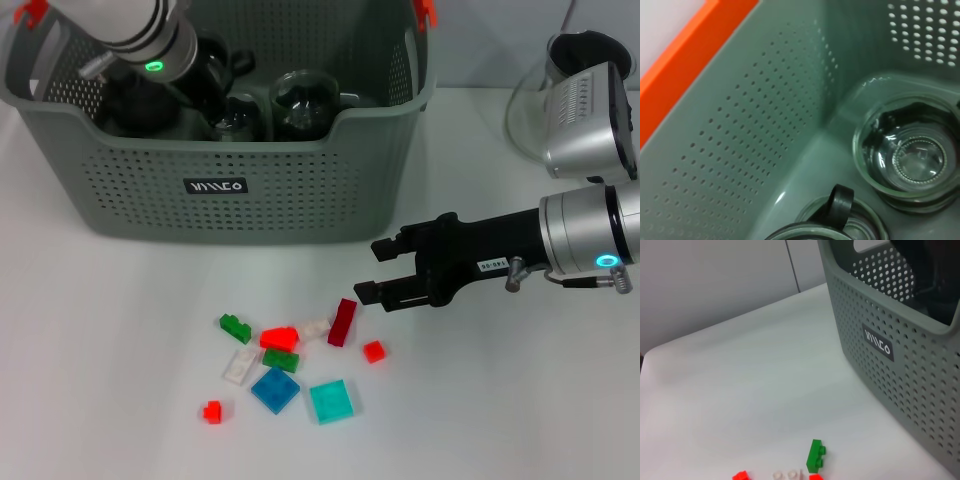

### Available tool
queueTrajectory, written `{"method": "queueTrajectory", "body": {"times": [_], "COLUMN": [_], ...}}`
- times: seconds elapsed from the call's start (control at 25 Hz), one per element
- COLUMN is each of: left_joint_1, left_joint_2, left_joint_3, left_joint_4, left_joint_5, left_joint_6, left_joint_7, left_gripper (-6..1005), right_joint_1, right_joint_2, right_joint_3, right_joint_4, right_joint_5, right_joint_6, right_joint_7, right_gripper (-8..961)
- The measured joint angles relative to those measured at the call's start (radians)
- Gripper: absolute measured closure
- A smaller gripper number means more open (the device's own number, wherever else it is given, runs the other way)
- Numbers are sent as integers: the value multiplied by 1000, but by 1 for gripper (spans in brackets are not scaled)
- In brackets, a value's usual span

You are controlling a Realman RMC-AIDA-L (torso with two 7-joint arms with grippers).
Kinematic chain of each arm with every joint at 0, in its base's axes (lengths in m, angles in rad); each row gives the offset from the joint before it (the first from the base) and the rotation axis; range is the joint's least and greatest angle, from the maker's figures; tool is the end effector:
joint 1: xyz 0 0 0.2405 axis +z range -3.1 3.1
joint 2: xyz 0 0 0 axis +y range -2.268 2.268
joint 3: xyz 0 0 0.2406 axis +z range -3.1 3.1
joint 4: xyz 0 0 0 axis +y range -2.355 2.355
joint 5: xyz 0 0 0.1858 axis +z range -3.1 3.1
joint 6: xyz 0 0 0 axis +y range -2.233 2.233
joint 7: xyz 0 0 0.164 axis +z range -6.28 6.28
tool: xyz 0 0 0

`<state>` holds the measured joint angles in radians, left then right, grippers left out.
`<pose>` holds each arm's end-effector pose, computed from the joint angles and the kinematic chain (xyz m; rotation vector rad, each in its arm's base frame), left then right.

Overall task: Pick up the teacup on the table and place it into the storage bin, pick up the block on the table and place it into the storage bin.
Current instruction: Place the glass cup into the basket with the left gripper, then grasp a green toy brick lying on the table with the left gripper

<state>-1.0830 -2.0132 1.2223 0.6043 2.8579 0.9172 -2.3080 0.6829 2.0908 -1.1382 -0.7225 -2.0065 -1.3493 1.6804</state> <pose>-0.1684 0.4630 -0.0061 -2.3557 -0.3846 0.5802 0.1754 0.3335 -0.0633 -2.9676 0.5787 0.3142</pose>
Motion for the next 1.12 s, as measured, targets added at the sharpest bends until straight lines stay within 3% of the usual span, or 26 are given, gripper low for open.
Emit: {"method": "queueTrajectory", "body": {"times": [0.32,0.76,1.0,1.08,1.12], "left_joint_1": [2,8,33,48,61], "left_joint_2": [-4,-15,-18,-15,-13], "left_joint_3": [7,7,-4,-7,-11], "left_joint_4": [14,49,130,173,209], "left_joint_5": [0,0,0,0,0], "left_joint_6": [2,7,19,33,48], "left_joint_7": [-7,-6,-24,-39,-48], "left_gripper": [955,869,658,458,418], "right_joint_1": [1,0,-1,-2,-2], "right_joint_2": [0,0,-3,-3,-3], "right_joint_3": [0,0,0,0,0], "right_joint_4": [0,0,1,2,2], "right_joint_5": [0,0,0,0,0], "right_joint_6": [0,-3,-5,-6,-6], "right_joint_7": [-2,-1,0,0,0], "right_gripper": [240,240,240,240,239]}}
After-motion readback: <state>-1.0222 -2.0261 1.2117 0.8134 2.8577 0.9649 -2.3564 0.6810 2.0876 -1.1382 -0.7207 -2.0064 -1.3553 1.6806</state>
